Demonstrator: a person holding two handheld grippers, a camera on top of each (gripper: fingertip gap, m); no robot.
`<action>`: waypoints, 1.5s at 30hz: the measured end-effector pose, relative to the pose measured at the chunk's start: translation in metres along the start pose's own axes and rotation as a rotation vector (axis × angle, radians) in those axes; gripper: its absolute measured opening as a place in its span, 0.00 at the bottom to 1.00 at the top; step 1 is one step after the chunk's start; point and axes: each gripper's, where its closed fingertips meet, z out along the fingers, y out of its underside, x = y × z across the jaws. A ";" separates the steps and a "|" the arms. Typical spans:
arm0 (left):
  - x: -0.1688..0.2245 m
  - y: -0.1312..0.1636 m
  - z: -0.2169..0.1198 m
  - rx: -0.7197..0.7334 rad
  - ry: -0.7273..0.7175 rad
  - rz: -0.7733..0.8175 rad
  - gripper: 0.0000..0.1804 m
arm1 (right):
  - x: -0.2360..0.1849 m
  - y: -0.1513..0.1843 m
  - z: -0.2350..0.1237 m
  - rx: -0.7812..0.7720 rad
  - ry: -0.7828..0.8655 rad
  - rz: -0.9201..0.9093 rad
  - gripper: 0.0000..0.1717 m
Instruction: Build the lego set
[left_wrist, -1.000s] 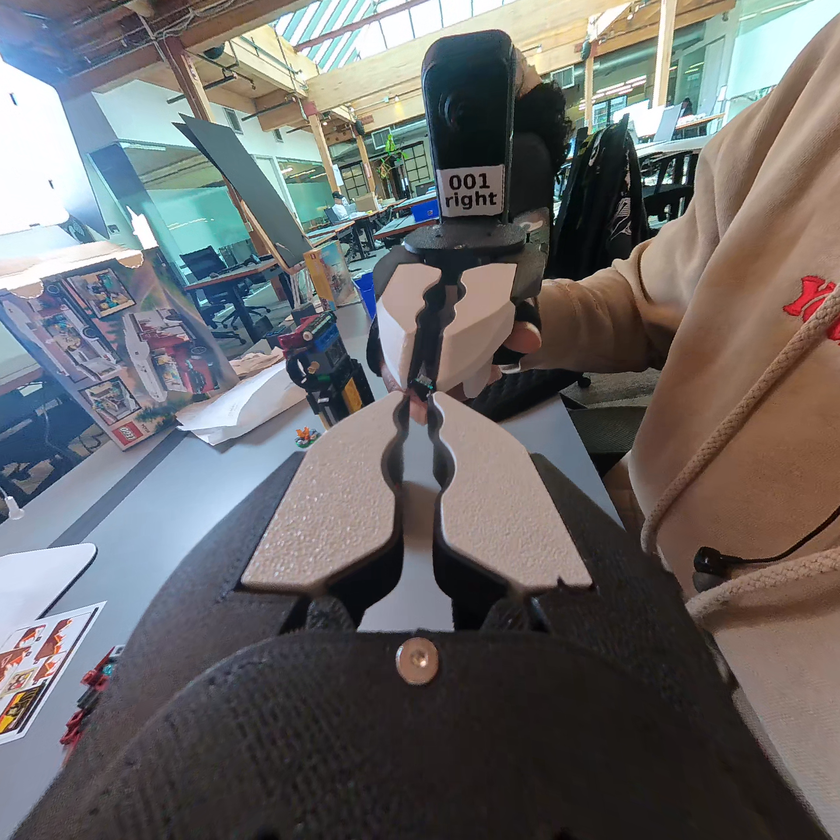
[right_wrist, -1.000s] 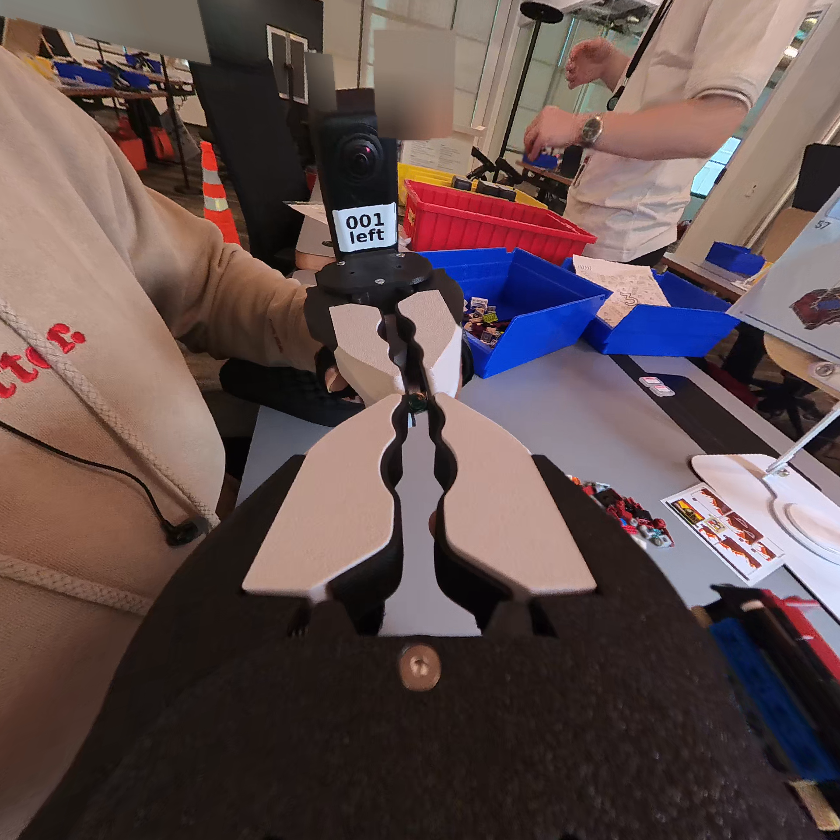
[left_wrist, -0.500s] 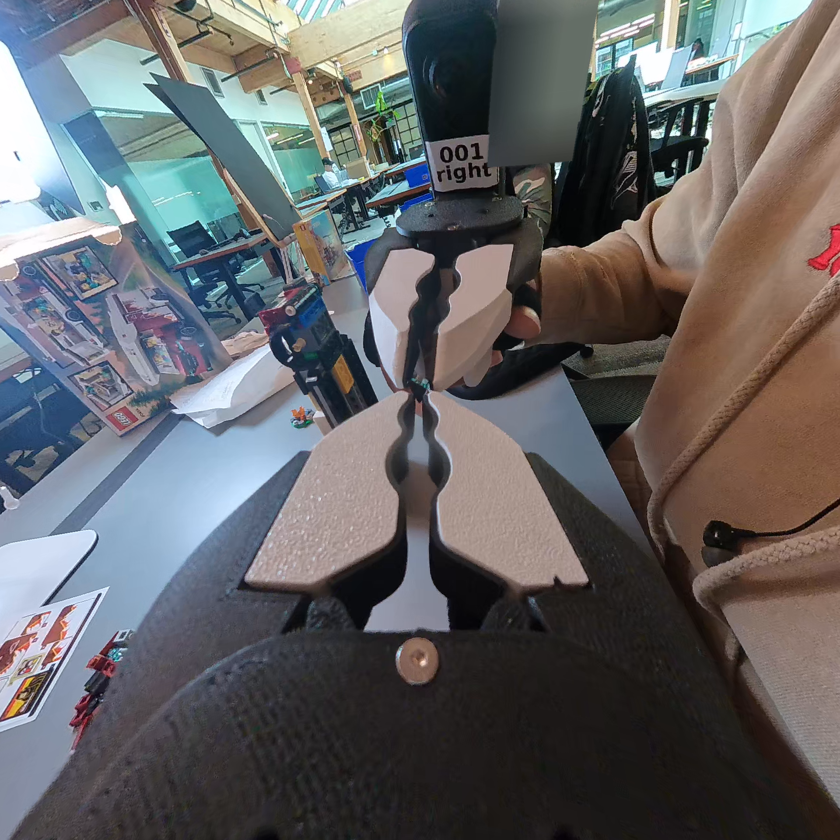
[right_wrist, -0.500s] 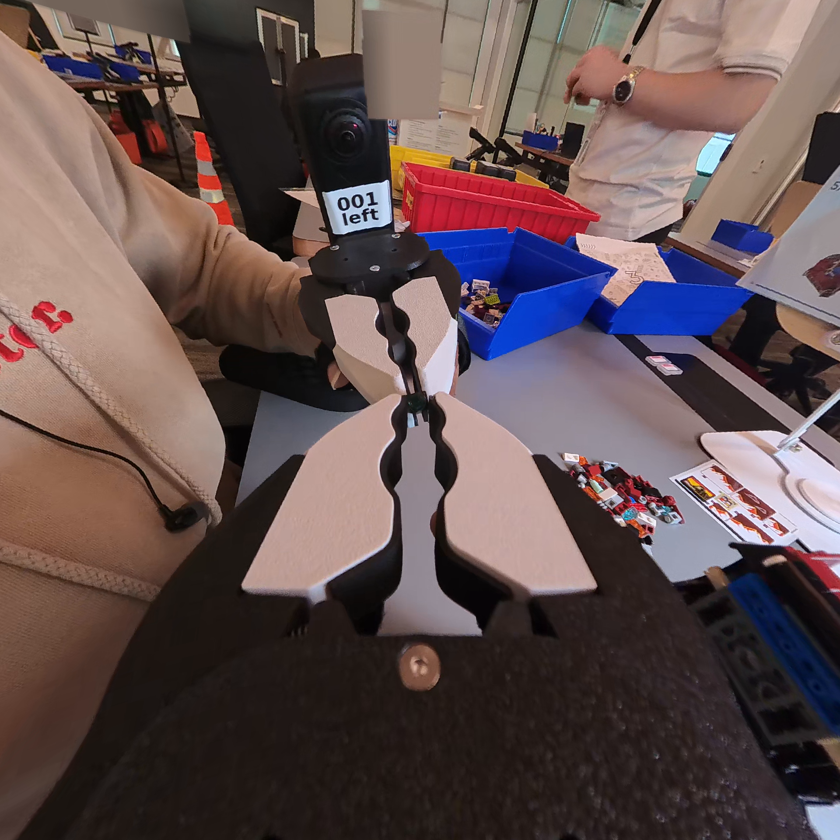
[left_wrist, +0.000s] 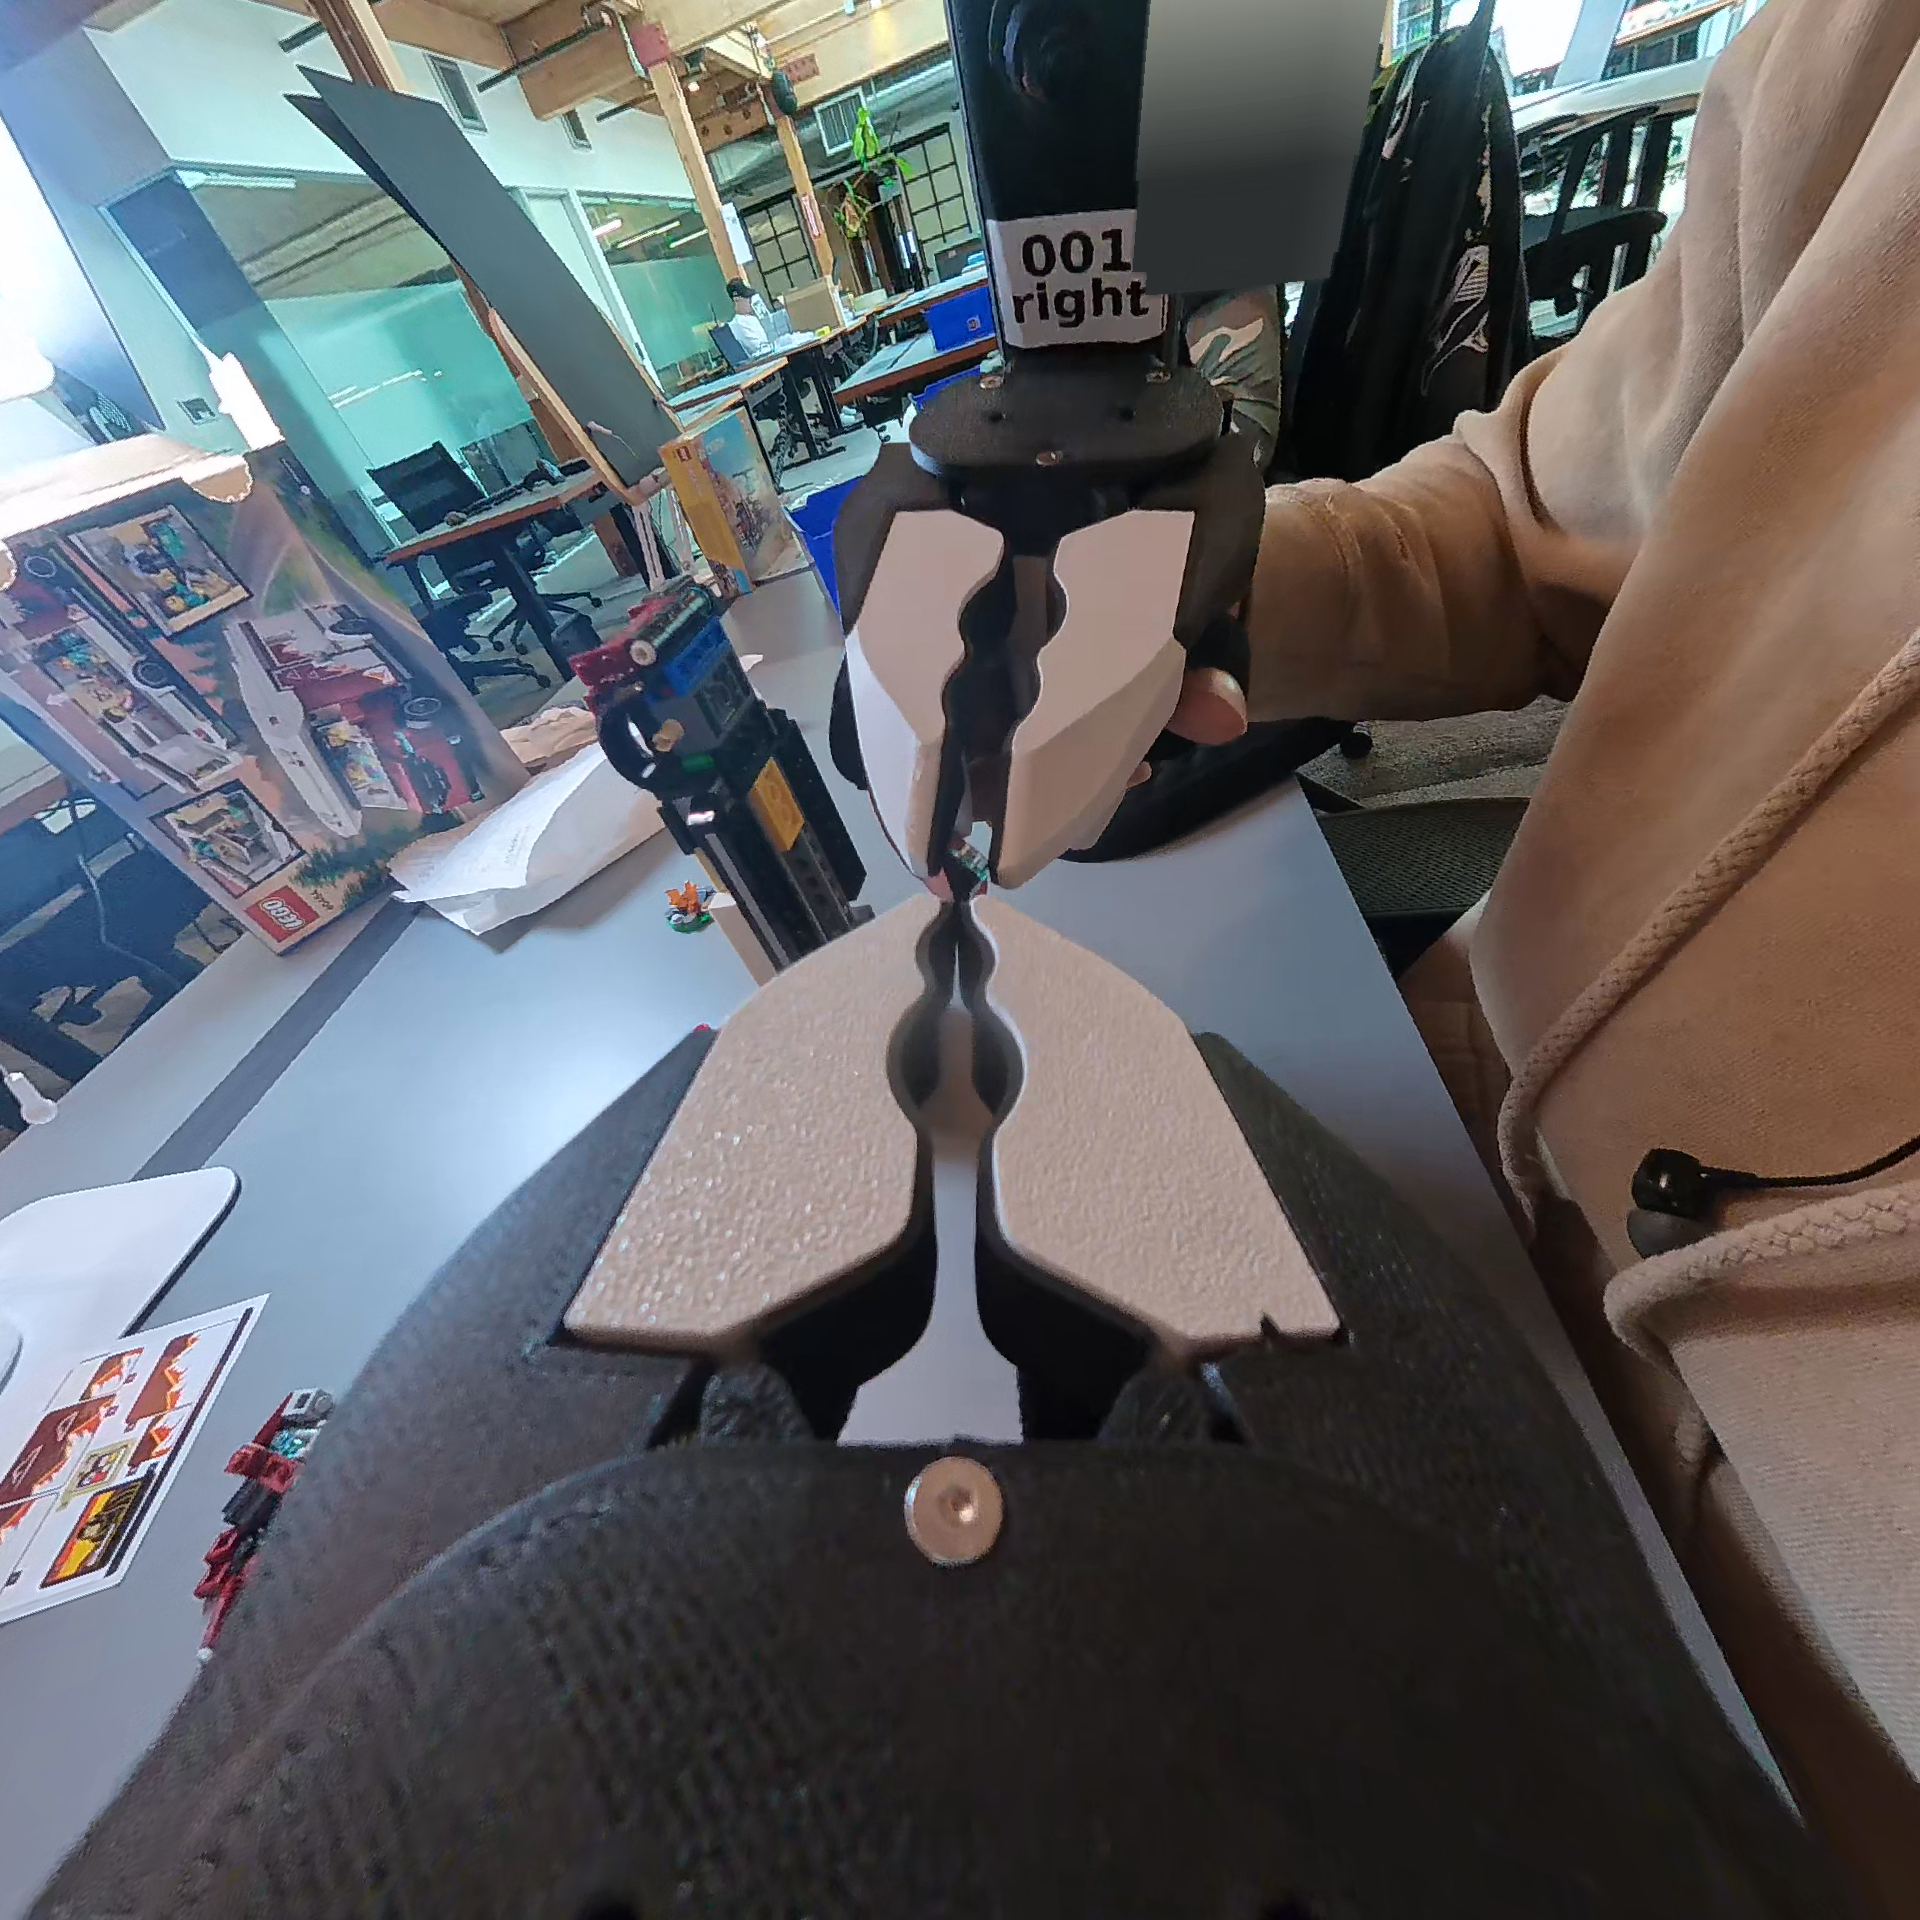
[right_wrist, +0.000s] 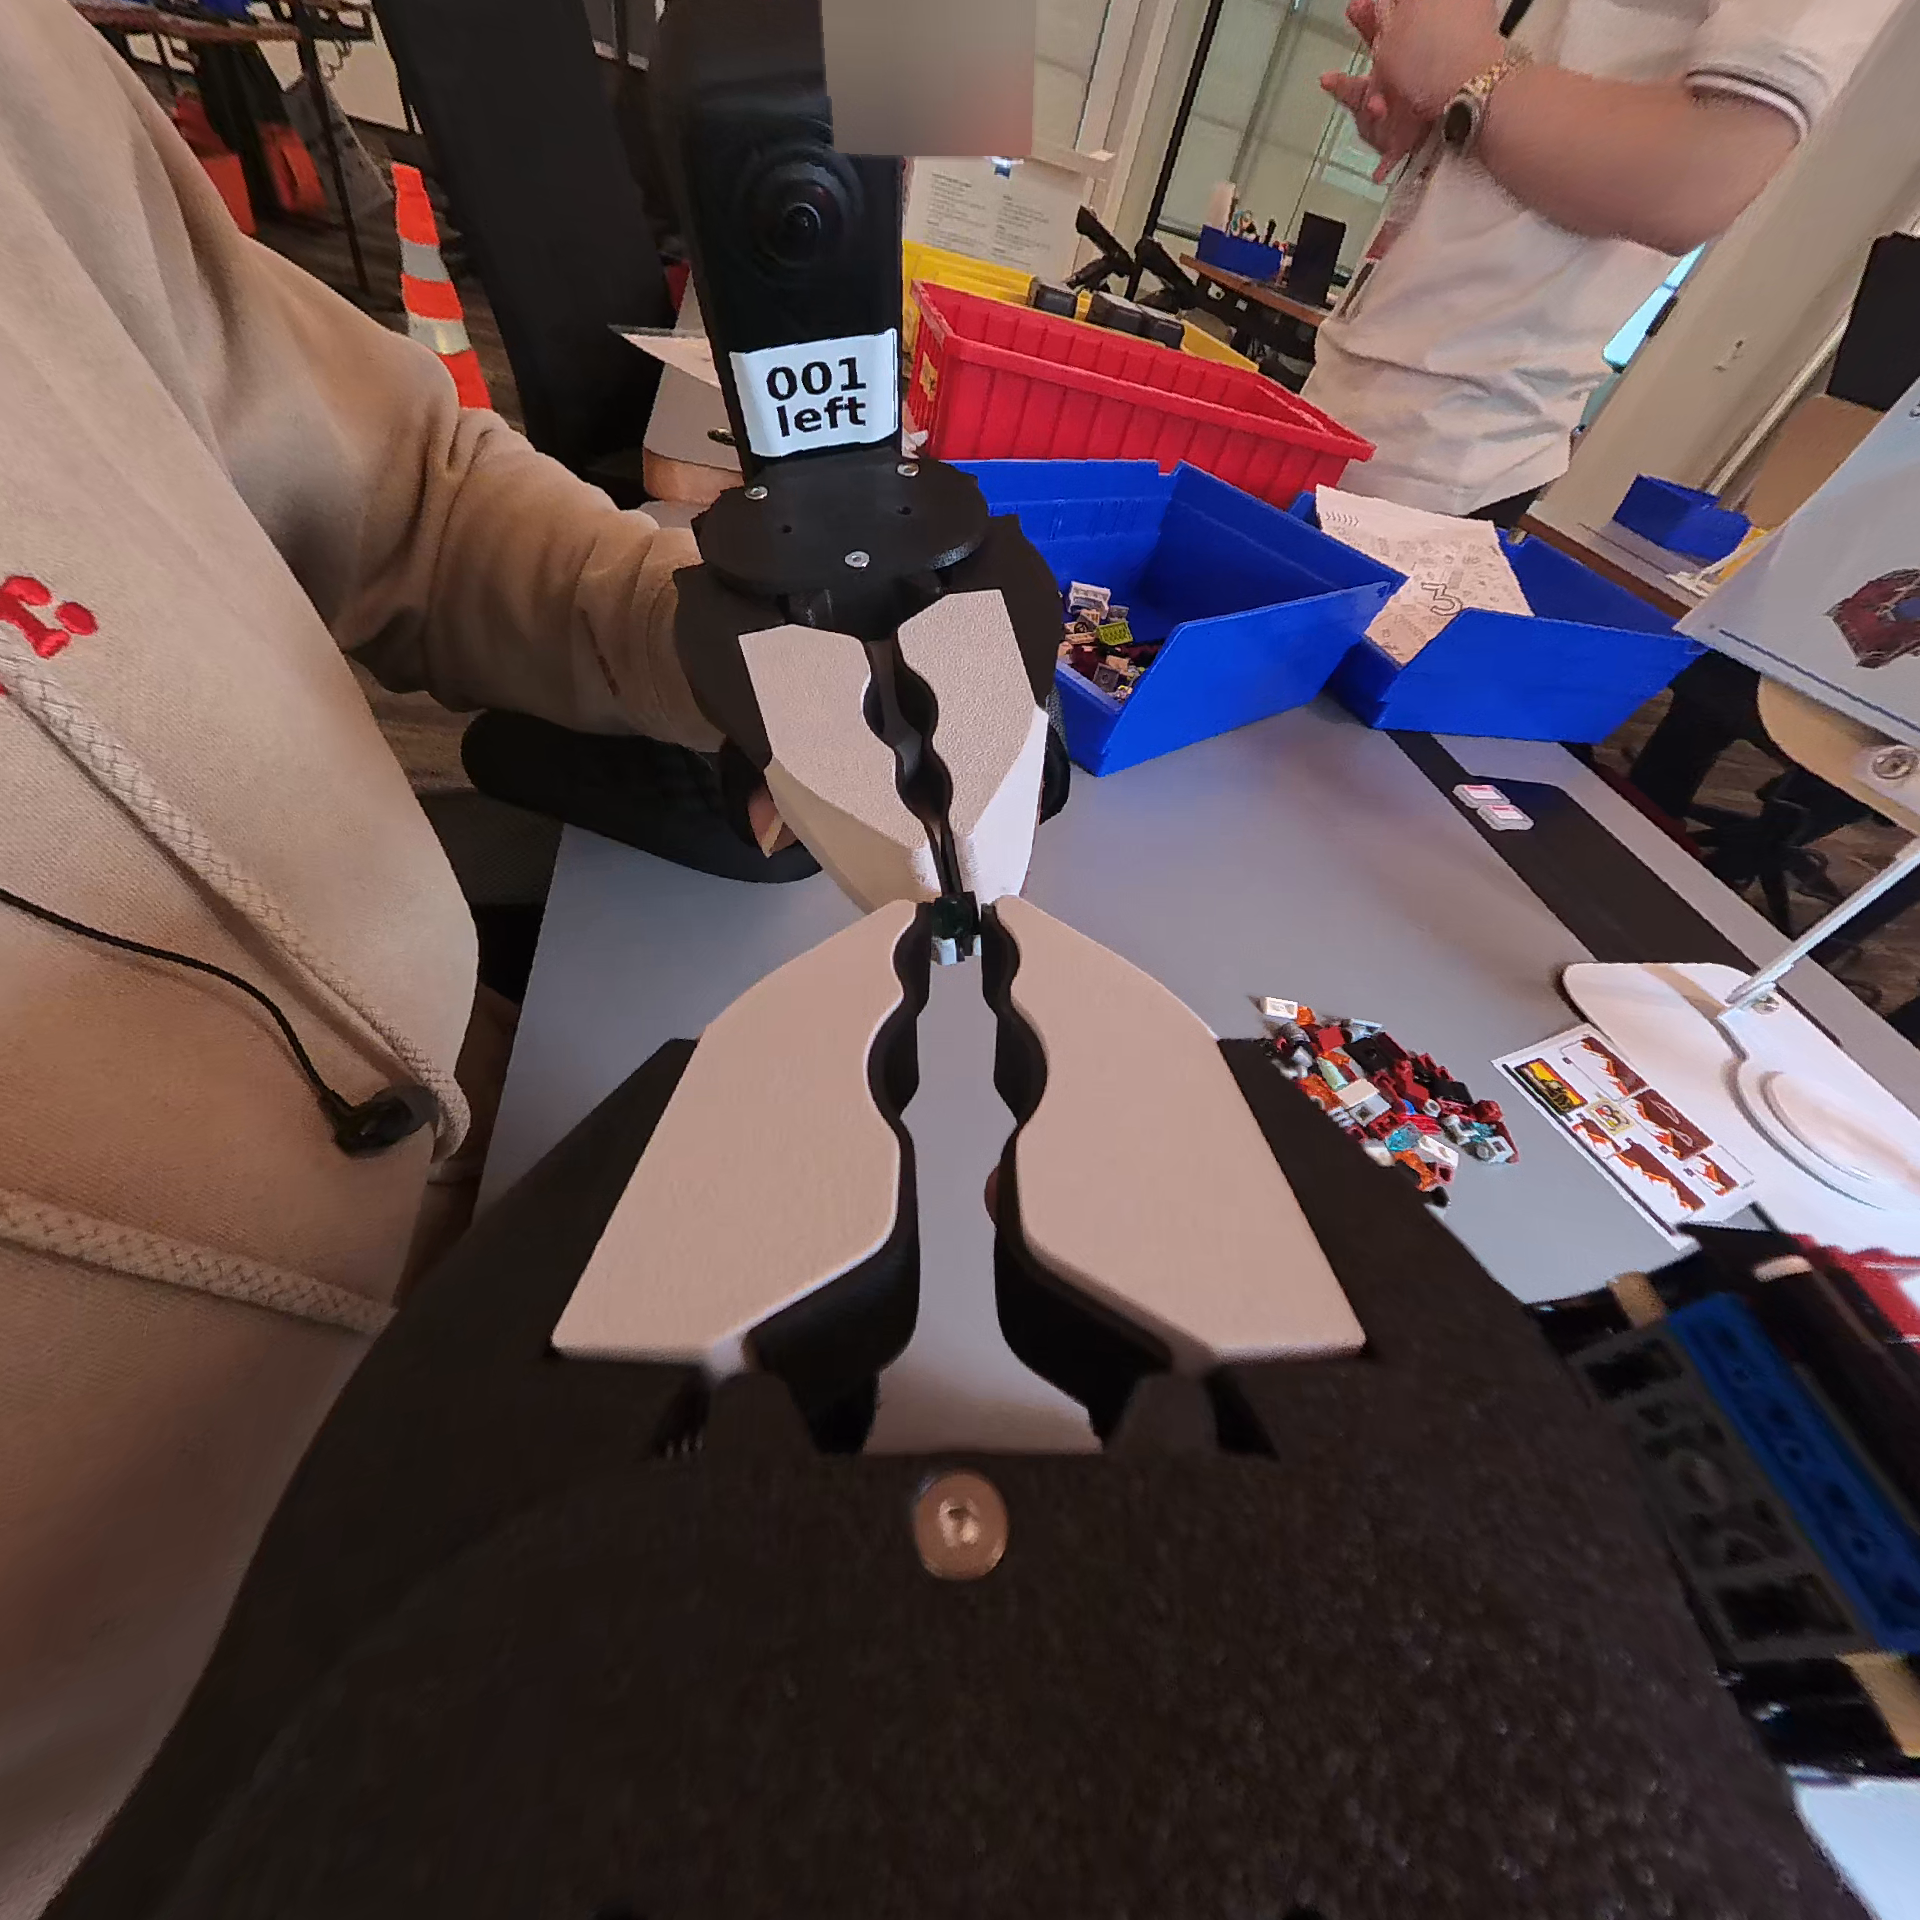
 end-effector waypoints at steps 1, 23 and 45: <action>0.000 0.000 0.000 0.001 -0.001 -0.003 0.00 | 0.000 0.000 0.000 0.001 0.001 0.003 0.05; -0.006 -0.004 0.000 -0.007 -0.148 0.208 0.02 | 0.004 -0.005 0.002 0.121 -0.004 0.256 0.05; -0.008 0.008 0.003 -0.072 -0.140 0.201 0.00 | 0.009 0.008 0.000 0.056 0.057 0.135 0.04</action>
